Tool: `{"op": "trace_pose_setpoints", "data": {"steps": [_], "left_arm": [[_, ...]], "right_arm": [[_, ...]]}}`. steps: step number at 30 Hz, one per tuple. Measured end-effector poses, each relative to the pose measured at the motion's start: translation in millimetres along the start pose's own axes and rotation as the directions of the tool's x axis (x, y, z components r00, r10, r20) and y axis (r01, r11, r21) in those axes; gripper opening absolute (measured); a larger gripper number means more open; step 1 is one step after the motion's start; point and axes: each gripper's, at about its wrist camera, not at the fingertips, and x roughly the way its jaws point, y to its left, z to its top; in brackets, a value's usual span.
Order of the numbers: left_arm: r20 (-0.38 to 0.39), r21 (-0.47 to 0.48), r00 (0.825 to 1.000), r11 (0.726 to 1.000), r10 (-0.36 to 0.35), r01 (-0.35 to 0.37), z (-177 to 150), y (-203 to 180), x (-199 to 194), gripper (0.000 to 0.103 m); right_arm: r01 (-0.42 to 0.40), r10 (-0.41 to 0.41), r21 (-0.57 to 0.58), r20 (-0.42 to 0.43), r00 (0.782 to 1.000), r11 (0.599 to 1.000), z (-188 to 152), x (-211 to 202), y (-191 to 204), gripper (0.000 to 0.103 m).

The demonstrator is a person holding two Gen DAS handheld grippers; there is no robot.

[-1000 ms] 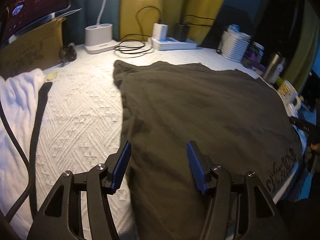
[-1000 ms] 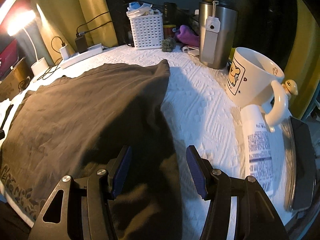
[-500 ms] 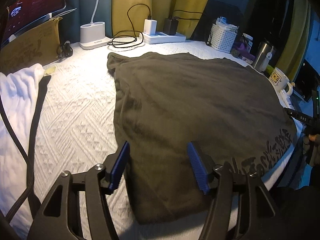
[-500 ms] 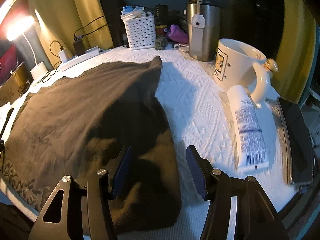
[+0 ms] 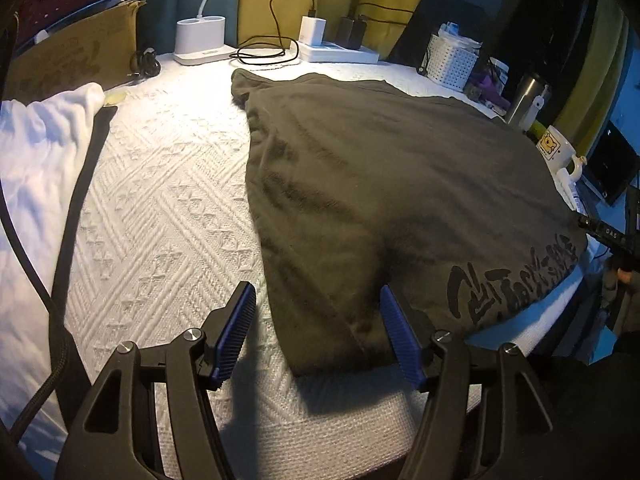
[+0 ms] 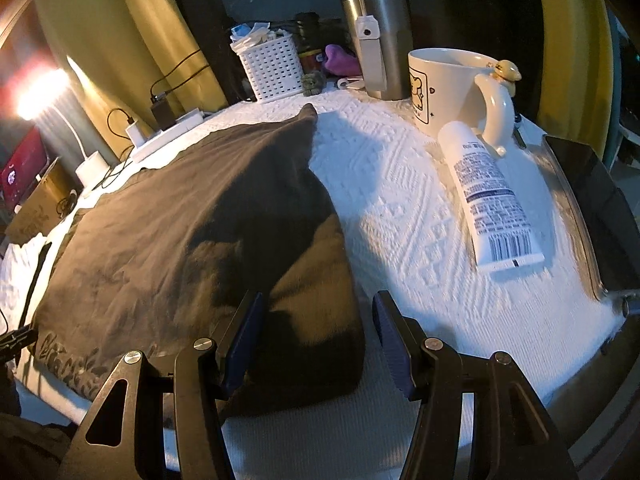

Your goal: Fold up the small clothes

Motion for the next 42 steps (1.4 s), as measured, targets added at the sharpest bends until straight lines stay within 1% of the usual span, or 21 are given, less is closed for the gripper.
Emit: {"op": "trace_pose_setpoints", "data": {"steps": [3, 6, 10, 12, 14, 16, 17, 18, 19, 20, 21, 22, 23, 24, 25, 27, 31, 33, 37, 39, 42], "left_arm": [[0.0, 0.012, 1.0, 1.0, 0.004, -0.004, -2, -3, 1, 0.065], [0.002, 0.004, 1.0, 1.0, 0.0, 0.0, -1, -4, 1, 0.065], [-0.001, 0.015, 1.0, 1.0, -0.006, 0.006, -1, -7, 3, 0.065], [-0.001, 0.027, 1.0, 1.0, -0.005, 0.005, -1, -10, 4, 0.065], [0.003, 0.039, 1.0, 0.999, 0.003, -0.004, -1, -13, 5, 0.065], [0.007, 0.053, 1.0, 0.999, 0.007, -0.008, -2, -15, 6, 0.064], [0.008, 0.059, 1.0, 0.998, 0.011, -0.011, -2, -17, 6, 0.064], [0.008, 0.067, 1.0, 0.998, 0.012, -0.013, -2, -19, 6, 0.062], [0.008, 0.077, 1.0, 0.997, 0.01, -0.01, -2, -21, 6, 0.057], [0.006, 0.084, 1.0, 0.996, 0.0, -0.001, -2, -22, 6, 0.042], [0.002, 0.088, 1.0, 0.996, -0.005, 0.004, -2, -23, 6, 0.035], [0.005, 0.096, 1.0, 0.995, -0.007, 0.007, -1, -25, 4, 0.031], [0.01, 0.103, 1.0, 0.995, -0.009, 0.008, -1, -27, 2, 0.024], [0.015, 0.109, 1.0, 0.994, -0.009, 0.007, 1, -28, -1, 0.019], [0.026, 0.113, 1.0, 0.993, -0.015, 0.012, 3, -30, -5, 0.018], [0.048, 0.119, 0.998, 0.993, -0.031, 0.025, 7, -34, -12, 0.012], [0.063, 0.13, 0.997, 0.991, -0.043, 0.035, 10, -38, -20, 0.009], [0.064, 0.145, 0.997, 0.989, -0.036, 0.027, 9, -38, -20, 0.008], [0.007, 0.122, 1.0, 0.992, -0.008, 0.007, -1, -27, -7, 0.007], [-0.009, 0.114, 1.0, 0.994, 0.001, 0.0, -7, -24, -3, 0.007], [-0.014, 0.096, 1.0, 0.995, -0.002, 0.003, -11, -19, -5, 0.007]], "right_arm": [[-0.003, 0.003, -0.002, 0.007, 1.0, 1.0, -3, -4, -2, 0.059], [-0.009, 0.009, 0.001, 0.013, 1.0, 1.0, -3, -5, -2, 0.059], [0.001, -0.001, 0.01, 0.021, 1.0, 1.0, 0, -3, -7, 0.059], [-0.015, 0.015, 0.026, 0.018, 1.0, 1.0, 2, 0, -7, 0.059], [-0.032, 0.032, -0.003, -0.004, 0.999, 0.999, 1, 6, 2, 0.059], [-0.012, 0.012, -0.044, 0.001, 1.0, 0.999, -2, 10, 15, 0.058], [-0.011, 0.011, -0.054, 0.003, 1.0, 0.999, -4, 10, 19, 0.05], [-0.015, 0.015, -0.063, -0.001, 1.0, 0.998, -4, 11, 23, 0.025], [-0.021, 0.02, -0.061, -0.009, 1.0, 0.998, -5, 13, 26, 0.015], [-0.02, 0.019, -0.065, -0.011, 1.0, 0.998, -6, 14, 29, 0.013], [-0.003, 0.002, -0.087, -0.009, 1.0, 0.996, -6, 13, 33, 0.01], [0.017, -0.018, -0.103, -0.002, 1.0, 0.995, -6, 11, 35, 0.008], [0.041, -0.04, -0.114, 0.008, 0.999, 0.993, -5, 7, 36, 0.007], [0.064, -0.062, -0.121, 0.025, 0.998, 0.991, -4, 1, 37, 0.007], [0.076, -0.072, -0.122, 0.04, 0.997, 0.99, -2, -5, 36, 0.007], [0.091, -0.082, -0.126, 0.073, 0.994, 0.988, 2, -20, 36, 0.007], [0.127, -0.111, -0.148, 0.109, 0.988, 0.981, 7, -37, 40, 0.007], [0.145, -0.129, -0.154, 0.109, 0.986, 0.977, 5, -39, 41, 0.007], [0.175, -0.169, -0.128, 0.055, 0.984, 0.976, -10, -23, 31, 0.007], [0.174, -0.172, -0.115, 0.024, 0.985, 0.978, -20, -14, 25, 0.007], [0.173, -0.171, -0.103, 0.029, 0.985, 0.98, -28, -11, 22, 0.007]]}}
